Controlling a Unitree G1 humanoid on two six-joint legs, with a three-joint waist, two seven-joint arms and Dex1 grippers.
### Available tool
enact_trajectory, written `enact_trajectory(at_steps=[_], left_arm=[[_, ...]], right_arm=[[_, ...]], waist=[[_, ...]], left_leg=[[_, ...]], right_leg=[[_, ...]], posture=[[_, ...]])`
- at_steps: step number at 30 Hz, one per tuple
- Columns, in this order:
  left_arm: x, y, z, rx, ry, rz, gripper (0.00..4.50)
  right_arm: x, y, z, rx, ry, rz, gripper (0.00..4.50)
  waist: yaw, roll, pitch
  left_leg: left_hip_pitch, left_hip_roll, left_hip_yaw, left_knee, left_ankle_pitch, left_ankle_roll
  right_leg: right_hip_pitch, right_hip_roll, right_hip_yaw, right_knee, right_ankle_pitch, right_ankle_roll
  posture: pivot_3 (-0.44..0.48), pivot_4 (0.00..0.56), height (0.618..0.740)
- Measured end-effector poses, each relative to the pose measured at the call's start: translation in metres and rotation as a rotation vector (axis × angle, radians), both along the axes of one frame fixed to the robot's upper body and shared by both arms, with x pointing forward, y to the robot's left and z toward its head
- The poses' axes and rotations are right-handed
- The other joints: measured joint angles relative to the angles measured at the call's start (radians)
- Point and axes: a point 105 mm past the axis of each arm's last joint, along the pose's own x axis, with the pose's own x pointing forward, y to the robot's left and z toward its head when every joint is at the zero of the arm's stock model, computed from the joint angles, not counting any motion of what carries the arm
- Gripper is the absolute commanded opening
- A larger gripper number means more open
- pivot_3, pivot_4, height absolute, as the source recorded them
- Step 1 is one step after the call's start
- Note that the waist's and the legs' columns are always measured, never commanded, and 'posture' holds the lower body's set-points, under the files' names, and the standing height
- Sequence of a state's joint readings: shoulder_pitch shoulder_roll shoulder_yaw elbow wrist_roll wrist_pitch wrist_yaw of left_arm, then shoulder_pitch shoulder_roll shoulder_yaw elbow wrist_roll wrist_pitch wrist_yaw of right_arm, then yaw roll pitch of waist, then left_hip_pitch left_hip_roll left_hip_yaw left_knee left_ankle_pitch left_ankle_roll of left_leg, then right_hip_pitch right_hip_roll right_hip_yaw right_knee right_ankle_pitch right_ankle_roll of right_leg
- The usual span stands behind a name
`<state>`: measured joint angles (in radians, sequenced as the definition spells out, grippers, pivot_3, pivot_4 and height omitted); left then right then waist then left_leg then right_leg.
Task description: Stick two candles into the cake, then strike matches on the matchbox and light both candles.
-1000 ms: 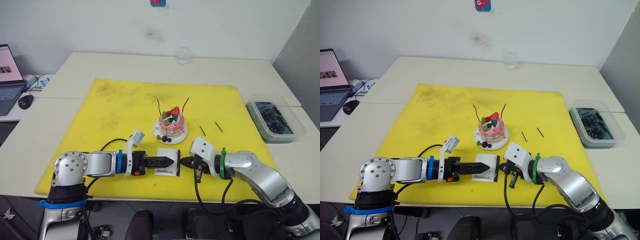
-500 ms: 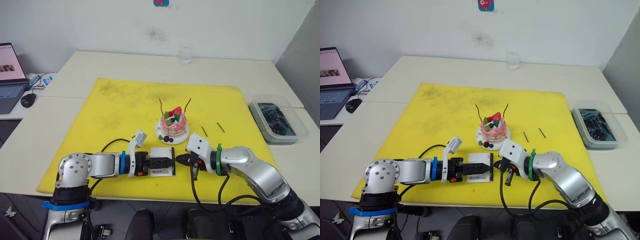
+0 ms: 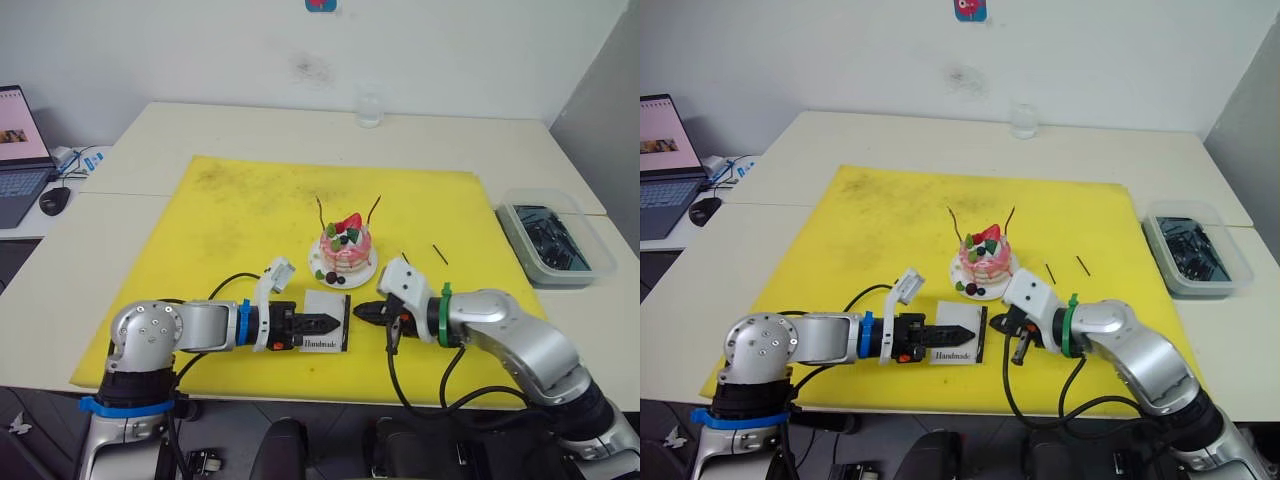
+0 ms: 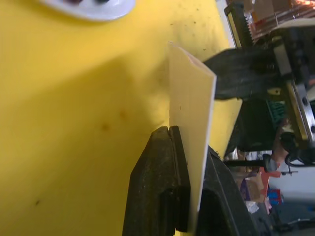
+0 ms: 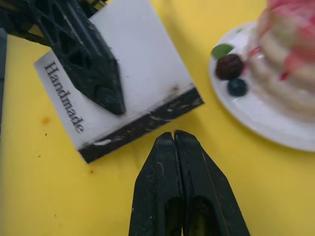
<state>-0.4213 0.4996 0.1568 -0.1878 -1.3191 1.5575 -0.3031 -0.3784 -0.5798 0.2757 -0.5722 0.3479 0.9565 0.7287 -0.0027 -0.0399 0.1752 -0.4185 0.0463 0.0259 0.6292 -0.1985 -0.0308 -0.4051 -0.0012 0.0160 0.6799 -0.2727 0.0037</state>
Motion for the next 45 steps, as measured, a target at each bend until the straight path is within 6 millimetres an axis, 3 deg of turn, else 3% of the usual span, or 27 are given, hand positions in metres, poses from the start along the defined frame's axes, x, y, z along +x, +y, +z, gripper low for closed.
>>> enact_trajectory(at_steps=[4,9,16,24,25,32,45], left_arm=[[-0.013,-0.009,0.016,-0.076,0.006,-0.115,0.02],[-0.021,-0.030,-0.001,-0.081,0.074,-0.165,0.02],[-0.012,-0.036,-0.029,-0.024,0.126,-0.090,0.02],[-0.011,-0.037,-0.037,-0.032,0.136,-0.062,0.02],[-0.011,-0.037,-0.037,-0.033,0.134,-0.058,0.59],[-0.012,-0.039,-0.036,-0.047,0.127,-0.061,2.67],[-0.009,-0.037,-0.035,-0.087,0.154,-0.041,2.67]], right_arm=[[0.000,-0.034,0.015,-0.023,-0.012,-0.083,0.00],[-0.015,-0.059,0.011,-0.080,0.037,-0.103,0.00],[-0.028,-0.043,-0.005,-0.059,0.089,-0.061,0.00],[-0.030,-0.026,-0.023,-0.066,0.100,-0.037,0.00],[-0.029,-0.025,-0.025,-0.069,0.102,-0.039,0.00],[-0.026,-0.026,-0.027,-0.080,0.095,-0.053,0.00],[-0.030,-0.017,-0.031,-0.083,0.115,-0.027,0.00]], waist=[[0.000,0.000,0.000],[0.001,0.000,0.000],[-0.008,0.000,0.000],[-0.008,0.000,0.000],[-0.008,0.000,0.000],[-0.007,0.000,0.000],[-0.007,0.000,0.000]], left_leg=[[-0.001,-0.001,0.001,0.000,0.000,0.000],[-0.001,-0.001,0.000,0.000,0.000,0.000],[0.001,-0.001,-0.001,0.000,0.000,0.000],[0.000,-0.001,0.001,0.000,0.000,0.000],[0.000,-0.001,0.001,0.000,0.000,0.000],[0.000,0.000,0.000,0.000,0.000,0.000],[0.000,0.000,0.000,0.000,0.000,0.000]], right_leg=[[0.000,-0.001,0.001,-0.002,0.000,0.000],[0.000,-0.001,0.000,-0.001,-0.001,0.000],[0.000,0.001,0.000,0.000,-0.001,0.000],[0.000,0.001,0.001,-0.001,-0.001,0.000],[0.000,0.000,0.001,-0.001,-0.001,0.000],[0.000,0.001,0.000,-0.001,-0.001,0.000],[0.000,0.000,0.000,0.000,0.000,0.001]], posture=[[0.000,0.150,0.740],[0.000,0.150,0.740],[0.000,0.150,0.740],[0.000,0.150,0.740],[0.000,0.150,0.740],[0.000,0.150,0.740],[0.000,0.150,0.740]])
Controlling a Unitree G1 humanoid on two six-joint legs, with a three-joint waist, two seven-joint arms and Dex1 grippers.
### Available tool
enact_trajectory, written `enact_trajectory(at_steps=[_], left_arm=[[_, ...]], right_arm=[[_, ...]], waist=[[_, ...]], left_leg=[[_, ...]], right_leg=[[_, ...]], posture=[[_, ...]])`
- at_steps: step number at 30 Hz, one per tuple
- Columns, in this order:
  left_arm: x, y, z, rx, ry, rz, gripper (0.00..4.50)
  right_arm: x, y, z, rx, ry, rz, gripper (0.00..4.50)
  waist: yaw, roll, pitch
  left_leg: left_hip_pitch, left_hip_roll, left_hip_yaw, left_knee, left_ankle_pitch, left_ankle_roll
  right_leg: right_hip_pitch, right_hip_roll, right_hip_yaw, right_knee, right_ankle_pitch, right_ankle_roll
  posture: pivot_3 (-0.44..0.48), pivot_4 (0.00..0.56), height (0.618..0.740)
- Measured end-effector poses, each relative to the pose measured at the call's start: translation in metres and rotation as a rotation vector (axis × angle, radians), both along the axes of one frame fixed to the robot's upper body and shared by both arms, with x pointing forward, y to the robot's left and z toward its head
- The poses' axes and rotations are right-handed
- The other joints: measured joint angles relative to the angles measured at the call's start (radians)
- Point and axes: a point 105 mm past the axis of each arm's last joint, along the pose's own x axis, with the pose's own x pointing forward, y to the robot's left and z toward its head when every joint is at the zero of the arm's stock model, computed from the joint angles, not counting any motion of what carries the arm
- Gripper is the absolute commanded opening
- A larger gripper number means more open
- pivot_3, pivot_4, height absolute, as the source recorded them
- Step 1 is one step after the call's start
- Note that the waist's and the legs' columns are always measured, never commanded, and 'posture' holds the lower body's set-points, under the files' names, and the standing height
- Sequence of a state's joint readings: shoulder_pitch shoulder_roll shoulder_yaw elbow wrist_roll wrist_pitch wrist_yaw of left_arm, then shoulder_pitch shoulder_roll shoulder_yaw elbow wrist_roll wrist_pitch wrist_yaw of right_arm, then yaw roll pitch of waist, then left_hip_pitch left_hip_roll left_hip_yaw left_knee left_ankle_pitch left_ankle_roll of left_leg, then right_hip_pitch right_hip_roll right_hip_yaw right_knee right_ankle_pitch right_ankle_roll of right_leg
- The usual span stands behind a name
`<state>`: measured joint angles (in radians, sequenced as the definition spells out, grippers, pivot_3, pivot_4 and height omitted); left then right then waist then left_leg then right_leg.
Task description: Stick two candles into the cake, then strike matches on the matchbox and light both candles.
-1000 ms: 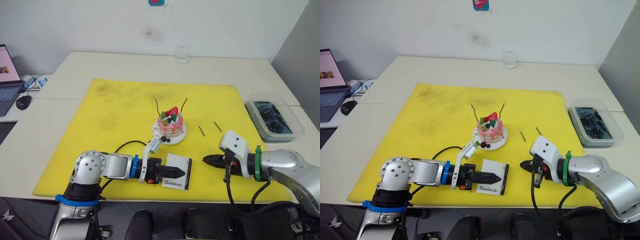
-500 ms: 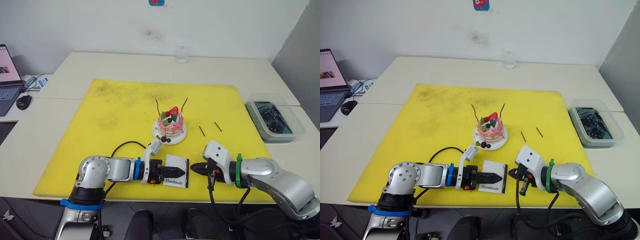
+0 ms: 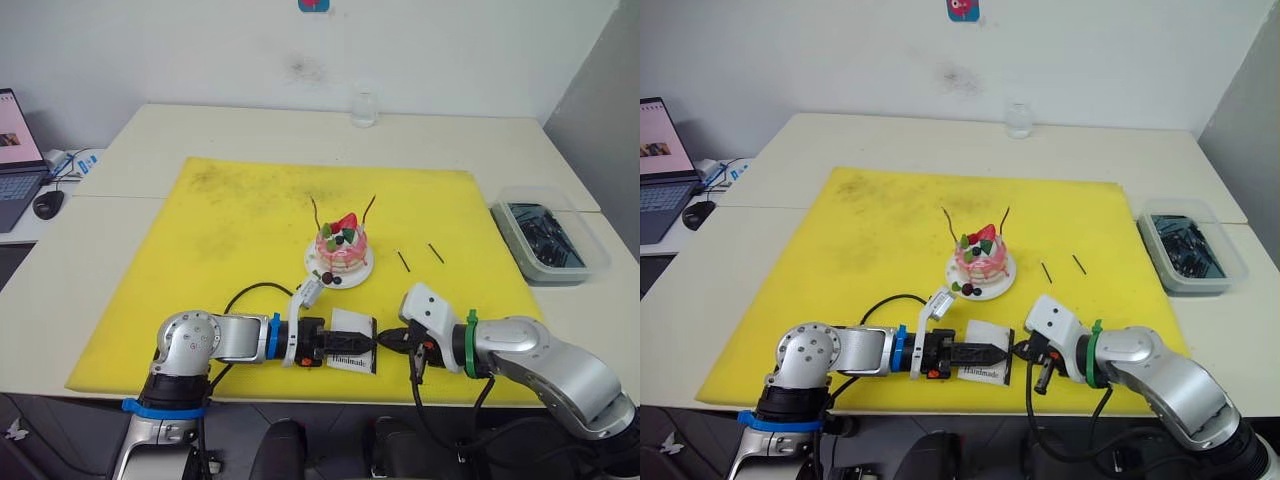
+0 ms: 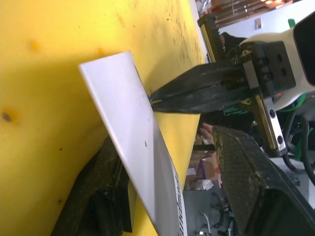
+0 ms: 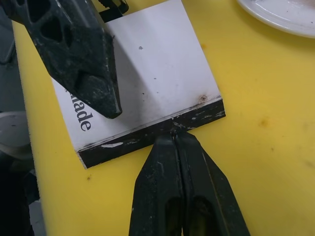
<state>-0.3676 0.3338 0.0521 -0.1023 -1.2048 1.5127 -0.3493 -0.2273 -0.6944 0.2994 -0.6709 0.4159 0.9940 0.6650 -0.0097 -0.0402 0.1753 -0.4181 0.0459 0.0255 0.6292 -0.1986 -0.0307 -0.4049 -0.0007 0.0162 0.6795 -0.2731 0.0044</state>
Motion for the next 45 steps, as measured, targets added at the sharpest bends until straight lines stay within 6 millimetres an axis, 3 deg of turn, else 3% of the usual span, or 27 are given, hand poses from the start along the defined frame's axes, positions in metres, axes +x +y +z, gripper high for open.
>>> enact_trajectory(at_steps=[12,15,21,22,36,39,45], left_arm=[[0.000,0.001,0.000,0.001,0.003,0.008,2.67],[0.000,0.001,-0.002,0.009,0.002,0.017,2.08],[0.002,0.002,-0.008,0.067,-0.024,0.035,0.14],[0.001,0.002,-0.008,0.066,-0.030,0.033,0.04],[0.000,0.002,-0.007,0.043,-0.051,0.033,0.04],[0.000,0.005,0.004,-0.021,-0.073,0.040,0.04],[-0.002,0.026,0.050,-0.117,-0.263,0.051,0.04]], right_arm=[[-0.001,0.003,-0.002,0.001,0.005,0.002,0.00],[-0.002,0.002,-0.003,-0.003,0.007,0.000,0.00],[-0.003,0.001,-0.005,-0.007,0.012,-0.002,0.00],[-0.003,0.001,-0.005,-0.008,0.011,-0.003,0.00],[0.005,-0.014,0.003,0.026,-0.019,-0.091,0.00],[0.006,-0.022,0.018,0.064,-0.073,-0.111,0.00],[0.006,-0.036,0.044,0.149,-0.208,-0.150,0.00]], waist=[[0.000,0.000,0.000],[0.000,0.000,0.000],[0.000,0.000,0.000],[0.000,0.000,0.000],[0.000,0.000,0.000],[0.000,0.000,0.000],[0.001,-0.001,0.001]], left_leg=[[0.000,0.000,0.000,0.000,0.000,0.000],[0.000,0.000,0.000,0.000,0.000,0.000],[0.000,0.000,0.000,0.000,0.000,0.000],[0.001,0.000,0.000,0.000,0.000,0.000],[0.001,0.000,0.000,0.000,0.000,0.000],[0.000,0.001,0.000,0.000,0.000,0.000],[-0.001,0.001,0.000,-0.002,0.000,0.000]], right_leg=[[0.000,0.000,0.000,0.000,0.000,0.000],[0.000,0.000,0.000,0.000,0.000,0.000],[0.000,0.000,0.000,0.000,0.000,0.000],[0.000,0.000,0.000,0.000,0.000,0.000],[0.000,0.000,0.000,0.000,0.000,0.000],[-0.001,0.000,0.000,0.000,0.000,-0.001],[-0.001,0.000,0.000,-0.002,-0.002,-0.002]], posture=[[0.000,0.150,0.740],[0.000,0.150,0.740],[0.000,0.150,0.740],[0.000,0.150,0.740],[0.000,0.150,0.740],[0.000,0.150,0.740],[0.000,0.150,0.740]])
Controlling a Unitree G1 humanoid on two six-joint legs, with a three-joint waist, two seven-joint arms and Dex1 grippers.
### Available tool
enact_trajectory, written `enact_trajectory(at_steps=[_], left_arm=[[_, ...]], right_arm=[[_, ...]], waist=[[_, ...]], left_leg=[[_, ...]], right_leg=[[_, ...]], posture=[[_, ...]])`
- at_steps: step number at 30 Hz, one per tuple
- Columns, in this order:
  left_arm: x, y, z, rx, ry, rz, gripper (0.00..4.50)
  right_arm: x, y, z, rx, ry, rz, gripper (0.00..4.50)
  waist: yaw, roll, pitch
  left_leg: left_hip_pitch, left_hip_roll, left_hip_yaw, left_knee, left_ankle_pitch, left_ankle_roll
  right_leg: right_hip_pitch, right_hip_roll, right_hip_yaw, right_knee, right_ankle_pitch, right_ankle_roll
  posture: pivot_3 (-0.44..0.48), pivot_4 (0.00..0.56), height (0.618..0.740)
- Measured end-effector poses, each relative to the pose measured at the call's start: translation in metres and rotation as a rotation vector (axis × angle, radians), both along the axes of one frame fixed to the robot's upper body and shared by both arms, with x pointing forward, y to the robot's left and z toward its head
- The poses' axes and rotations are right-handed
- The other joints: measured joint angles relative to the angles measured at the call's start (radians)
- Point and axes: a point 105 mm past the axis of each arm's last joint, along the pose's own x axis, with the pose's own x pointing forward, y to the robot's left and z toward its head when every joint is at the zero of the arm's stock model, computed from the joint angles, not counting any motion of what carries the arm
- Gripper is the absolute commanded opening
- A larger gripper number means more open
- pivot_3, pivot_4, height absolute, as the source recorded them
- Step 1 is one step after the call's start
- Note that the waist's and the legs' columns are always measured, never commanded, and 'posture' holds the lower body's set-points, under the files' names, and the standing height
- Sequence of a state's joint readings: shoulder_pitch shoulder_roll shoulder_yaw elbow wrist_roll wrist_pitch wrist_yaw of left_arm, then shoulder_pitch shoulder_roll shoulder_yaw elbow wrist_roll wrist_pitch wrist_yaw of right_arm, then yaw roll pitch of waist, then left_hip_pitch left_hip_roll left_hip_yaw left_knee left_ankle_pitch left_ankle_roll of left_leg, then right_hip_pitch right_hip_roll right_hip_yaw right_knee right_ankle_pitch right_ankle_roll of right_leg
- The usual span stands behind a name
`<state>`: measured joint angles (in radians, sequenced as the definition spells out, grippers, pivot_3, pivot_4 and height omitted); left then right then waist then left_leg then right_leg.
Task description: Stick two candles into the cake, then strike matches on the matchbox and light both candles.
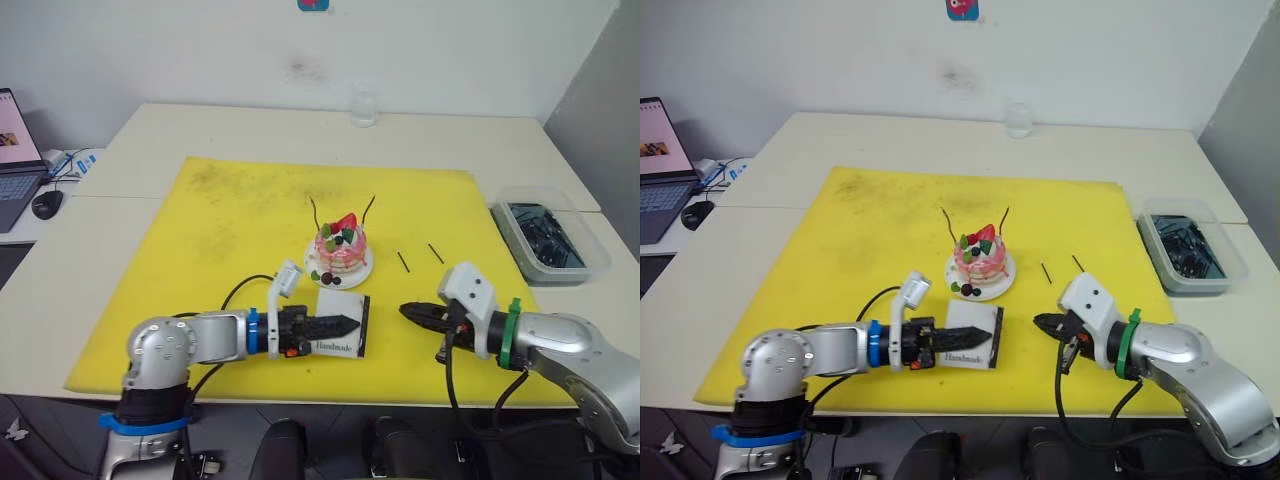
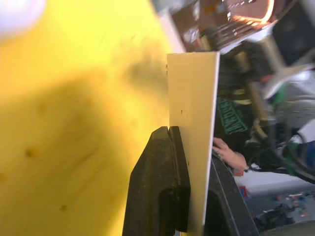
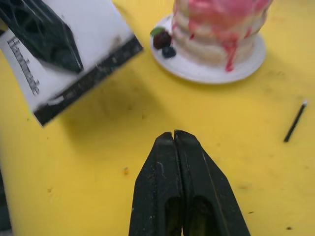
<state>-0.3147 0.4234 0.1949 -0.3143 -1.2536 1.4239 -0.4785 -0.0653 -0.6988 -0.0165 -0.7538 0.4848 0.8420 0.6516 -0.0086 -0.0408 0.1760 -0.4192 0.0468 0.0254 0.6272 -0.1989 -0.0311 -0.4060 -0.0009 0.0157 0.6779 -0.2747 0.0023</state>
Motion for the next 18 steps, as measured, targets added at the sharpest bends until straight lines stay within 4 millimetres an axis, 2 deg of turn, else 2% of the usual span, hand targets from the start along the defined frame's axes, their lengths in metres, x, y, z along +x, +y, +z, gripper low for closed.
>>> enact_trajectory(at_steps=[3,6,10,15,18], left_arm=[[-0.005,0.009,0.006,0.020,-0.057,0.015,0.00],[-0.009,0.011,0.002,0.025,-0.064,0.039,0.00],[-0.006,0.012,0.003,0.023,-0.101,0.099,0.00],[-0.003,0.019,-0.001,0.043,-0.119,0.178,0.00],[-0.003,0.019,-0.001,0.044,-0.130,0.190,0.00]], right_arm=[[0.001,-0.002,0.005,0.048,-0.049,-0.027,0.53],[0.009,0.000,0.005,0.095,-0.109,-0.075,1.61],[0.039,0.001,-0.003,0.122,-0.197,-0.211,3.02],[0.073,0.008,-0.007,0.174,-0.239,-0.349,3.02],[0.088,0.008,-0.018,0.182,-0.212,-0.439,3.02]], waist=[[-0.001,0.000,0.000],[0.000,0.000,0.000],[-0.002,0.001,0.000],[-0.004,0.001,0.000],[0.000,0.001,0.000]], left_leg=[[0.000,0.000,0.001,-0.001,0.000,0.000],[0.000,0.000,0.001,0.000,0.000,0.000],[0.001,0.000,0.001,0.000,0.000,0.000],[0.001,0.000,0.001,0.000,0.000,0.000],[-0.001,0.000,0.001,-0.001,0.000,0.000]], right_leg=[[0.000,0.000,0.001,-0.001,0.000,0.000],[0.000,-0.001,0.001,-0.001,0.000,0.000],[0.000,-0.001,0.001,0.000,-0.002,-0.003],[0.000,-0.001,0.001,0.001,0.000,0.000],[-0.001,-0.001,0.001,0.000,-0.001,-0.001]], posture=[[0.000,0.150,0.740],[0.000,0.150,0.740],[0.000,0.150,0.740],[0.000,0.150,0.740],[0.000,0.150,0.740]])
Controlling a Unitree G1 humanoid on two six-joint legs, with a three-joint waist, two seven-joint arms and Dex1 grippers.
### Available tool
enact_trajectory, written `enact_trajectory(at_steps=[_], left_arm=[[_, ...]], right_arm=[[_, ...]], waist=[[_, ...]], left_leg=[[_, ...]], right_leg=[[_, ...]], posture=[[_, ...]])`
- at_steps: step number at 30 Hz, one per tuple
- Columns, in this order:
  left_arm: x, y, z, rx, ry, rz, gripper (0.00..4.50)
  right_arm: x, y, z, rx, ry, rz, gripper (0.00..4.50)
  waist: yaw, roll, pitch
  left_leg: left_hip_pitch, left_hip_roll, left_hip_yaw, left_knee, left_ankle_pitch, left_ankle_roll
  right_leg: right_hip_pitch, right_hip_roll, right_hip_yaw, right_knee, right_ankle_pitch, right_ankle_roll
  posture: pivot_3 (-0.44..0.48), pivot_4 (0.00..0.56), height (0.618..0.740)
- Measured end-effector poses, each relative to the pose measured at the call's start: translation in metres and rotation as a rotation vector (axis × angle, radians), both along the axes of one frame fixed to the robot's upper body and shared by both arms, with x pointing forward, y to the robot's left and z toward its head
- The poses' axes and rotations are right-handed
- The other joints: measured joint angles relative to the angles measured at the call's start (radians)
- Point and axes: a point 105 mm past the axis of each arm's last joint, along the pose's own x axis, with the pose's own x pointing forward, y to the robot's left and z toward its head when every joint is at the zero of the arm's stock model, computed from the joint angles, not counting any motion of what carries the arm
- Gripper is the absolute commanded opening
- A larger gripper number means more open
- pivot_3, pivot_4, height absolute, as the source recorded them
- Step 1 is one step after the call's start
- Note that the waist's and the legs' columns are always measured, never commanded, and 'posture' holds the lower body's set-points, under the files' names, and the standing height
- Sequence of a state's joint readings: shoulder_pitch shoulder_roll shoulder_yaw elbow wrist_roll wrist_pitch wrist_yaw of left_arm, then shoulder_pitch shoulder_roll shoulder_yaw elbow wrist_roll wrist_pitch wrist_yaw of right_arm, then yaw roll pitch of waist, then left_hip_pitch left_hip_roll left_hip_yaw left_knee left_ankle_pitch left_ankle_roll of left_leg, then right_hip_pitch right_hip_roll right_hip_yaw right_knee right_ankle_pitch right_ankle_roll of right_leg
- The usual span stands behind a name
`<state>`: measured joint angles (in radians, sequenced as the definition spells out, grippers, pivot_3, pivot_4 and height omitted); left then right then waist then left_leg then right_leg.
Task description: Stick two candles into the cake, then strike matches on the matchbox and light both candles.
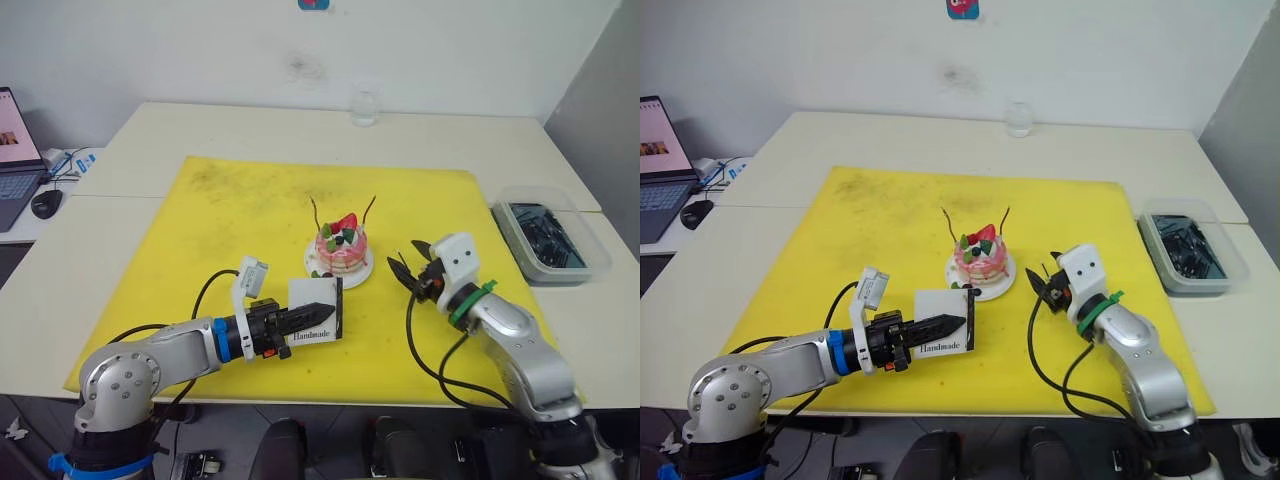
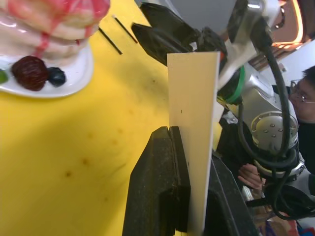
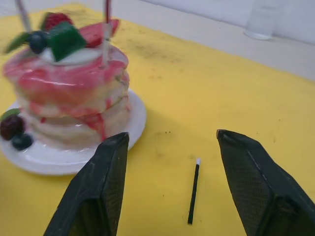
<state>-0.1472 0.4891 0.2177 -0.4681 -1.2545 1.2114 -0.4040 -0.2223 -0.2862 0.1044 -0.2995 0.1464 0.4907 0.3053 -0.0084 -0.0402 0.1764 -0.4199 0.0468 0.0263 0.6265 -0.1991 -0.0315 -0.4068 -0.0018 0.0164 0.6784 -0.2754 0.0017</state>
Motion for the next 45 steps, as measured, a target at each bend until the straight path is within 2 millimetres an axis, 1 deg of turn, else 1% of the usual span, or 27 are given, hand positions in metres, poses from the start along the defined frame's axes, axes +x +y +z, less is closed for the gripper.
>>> enact_trajectory(at_steps=[7,10,13,19,20,27,31,35,39,43,45], left_arm=[[-0.001,-0.003,0.000,0.010,-0.014,-0.009,0.00],[-0.002,-0.004,-0.001,0.011,-0.012,-0.012,0.00],[-0.001,-0.003,0.000,0.012,-0.018,-0.008,0.00],[-0.002,-0.005,-0.002,0.019,-0.013,-0.021,0.00],[-0.002,-0.006,-0.002,0.019,-0.013,-0.023,0.00],[-0.003,-0.007,-0.003,0.017,-0.012,-0.027,0.00],[-0.003,-0.007,-0.004,0.015,-0.011,-0.026,0.00],[-0.002,-0.009,-0.003,0.011,-0.021,-0.025,0.00],[-0.003,-0.012,-0.004,0.008,-0.019,-0.044,0.00],[0.000,-0.015,0.003,-0.009,-0.036,-0.091,0.00],[0.002,-0.017,0.005,-0.016,-0.039,-0.111,0.00]], right_arm=[[0.012,-0.007,-0.024,-0.004,0.073,-0.123,3.02],[0.014,-0.007,-0.028,-0.005,0.092,-0.138,3.02],[0.015,-0.004,-0.029,0.014,0.104,-0.153,2.44],[0.019,0.000,-0.029,0.038,0.123,-0.178,0.24],[0.019,0.000,-0.029,0.038,0.124,-0.183,0.02],[0.019,0.000,-0.029,0.044,0.123,-0.187,0.02],[0.016,0.000,-0.025,0.085,0.119,-0.181,0.02],[0.006,0.000,-0.007,0.104,0.059,-0.149,0.02],[-0.010,-0.002,0.013,0.073,0.004,-0.076,0.02],[-0.035,-0.001,0.040,-0.053,-0.086,0.120,0.02],[-0.045,0.002,0.049,-0.095,-0.112,0.214,0.02]], waist=[[0.000,0.000,0.000],[0.000,0.000,0.000],[0.000,0.000,0.000],[-0.001,0.000,0.000],[-0.001,0.000,0.000],[-0.001,0.000,0.000],[-0.001,0.000,0.000],[-0.001,0.000,0.000],[0.000,0.001,0.000],[0.001,0.001,0.001],[0.001,0.001,0.001]], left_leg=[[0.000,0.000,0.000,0.000,0.000,0.000],[0.001,0.000,0.000,0.000,0.000,0.000],[0.001,0.000,0.000,0.000,0.000,0.000],[0.001,0.000,0.000,0.001,0.000,0.000],[0.001,0.000,0.000,0.001,0.000,0.000],[0.001,0.000,0.000,0.001,0.000,0.000],[0.001,0.000,0.000,0.000,0.000,0.000],[0.001,0.000,0.000,0.000,0.000,0.000],[0.001,0.000,0.000,0.000,0.000,0.000],[0.001,0.000,0.000,0.000,0.000,0.000],[0.001,0.000,0.000,0.000,0.000,0.000]], right_leg=[[0.000,0.000,0.000,0.001,0.000,0.000],[0.000,0.000,0.000,0.001,0.000,0.000],[0.000,0.000,0.000,0.001,0.000,0.000],[0.000,0.000,0.000,0.001,0.000,0.001],[0.000,0.000,0.000,0.001,0.000,0.001],[0.000,0.000,0.000,0.001,0.000,0.001],[0.000,0.000,0.000,0.001,0.000,0.000],[0.000,0.000,0.000,0.001,0.000,0.001],[0.000,0.000,0.000,0.001,0.000,0.001],[0.001,0.000,0.000,0.000,0.000,0.000],[0.001,0.000,-0.001,0.000,0.000,0.000]], posture=[[0.000,0.150,0.740],[0.000,0.150,0.740],[0.000,0.150,0.740],[0.000,0.150,0.740],[0.000,0.150,0.740],[0.000,0.150,0.740],[0.000,0.150,0.740],[0.000,0.150,0.740],[0.000,0.150,0.740],[0.000,0.150,0.740],[0.000,0.150,0.740]])
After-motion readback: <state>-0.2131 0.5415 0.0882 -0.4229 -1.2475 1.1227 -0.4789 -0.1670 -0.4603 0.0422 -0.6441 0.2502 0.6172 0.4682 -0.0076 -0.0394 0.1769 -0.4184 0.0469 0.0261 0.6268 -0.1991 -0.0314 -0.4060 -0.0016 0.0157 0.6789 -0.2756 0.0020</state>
